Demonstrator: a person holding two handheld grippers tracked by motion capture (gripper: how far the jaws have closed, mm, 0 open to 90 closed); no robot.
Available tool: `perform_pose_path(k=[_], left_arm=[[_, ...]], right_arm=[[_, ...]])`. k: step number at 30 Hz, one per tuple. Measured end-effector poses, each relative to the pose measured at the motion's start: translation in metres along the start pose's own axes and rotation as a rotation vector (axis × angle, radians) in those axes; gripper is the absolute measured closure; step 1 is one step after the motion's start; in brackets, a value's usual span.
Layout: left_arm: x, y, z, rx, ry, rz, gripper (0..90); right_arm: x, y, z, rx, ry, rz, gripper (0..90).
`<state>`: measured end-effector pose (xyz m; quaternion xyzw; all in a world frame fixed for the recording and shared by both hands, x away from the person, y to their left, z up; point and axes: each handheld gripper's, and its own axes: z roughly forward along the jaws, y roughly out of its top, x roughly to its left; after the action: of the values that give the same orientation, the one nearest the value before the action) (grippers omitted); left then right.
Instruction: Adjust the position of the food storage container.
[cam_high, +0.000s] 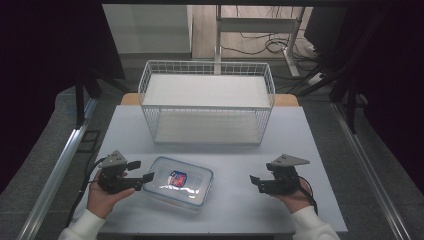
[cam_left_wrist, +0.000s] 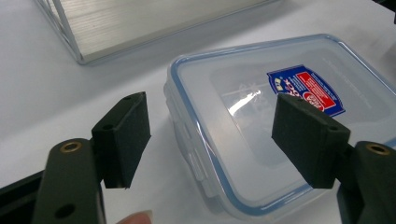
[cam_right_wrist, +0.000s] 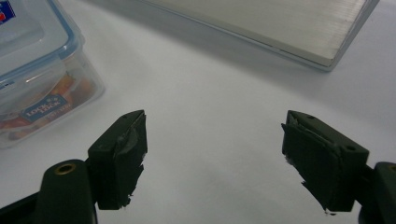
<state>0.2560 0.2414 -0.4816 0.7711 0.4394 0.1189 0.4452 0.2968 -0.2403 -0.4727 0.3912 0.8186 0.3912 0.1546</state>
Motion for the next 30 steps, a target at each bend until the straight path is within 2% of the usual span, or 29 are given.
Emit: perform_pose_path(k=[4,9,17,22,30], left_arm=[[-0.002,0.002,0.0,0.001,-0.01,0.011,27.5],[-0.006,0.005,-0.004,-0.021,-0.025,0.016,27.7],[-0.004,0.017,-0.004,-0.008,-0.052,0.036,27.8],[-0.006,0.027,-0.003,-0.008,-0.076,0.044,27.9],[-0.012,0.031,-0.005,0.004,-0.101,0.05,29.2]], right_arm=[[-0.001,-0.001,-0.004,-0.023,-0.009,-0.018,22.6],[-0.002,-0.001,-0.007,-0.033,-0.018,-0.008,22.8],[-0.003,-0.003,-0.005,-0.026,-0.023,0.005,22.7],[-0.003,-0.002,-0.004,-0.022,-0.022,0.006,22.7],[0.001,-0.001,-0.007,-0.025,-0.025,0.008,22.7]])
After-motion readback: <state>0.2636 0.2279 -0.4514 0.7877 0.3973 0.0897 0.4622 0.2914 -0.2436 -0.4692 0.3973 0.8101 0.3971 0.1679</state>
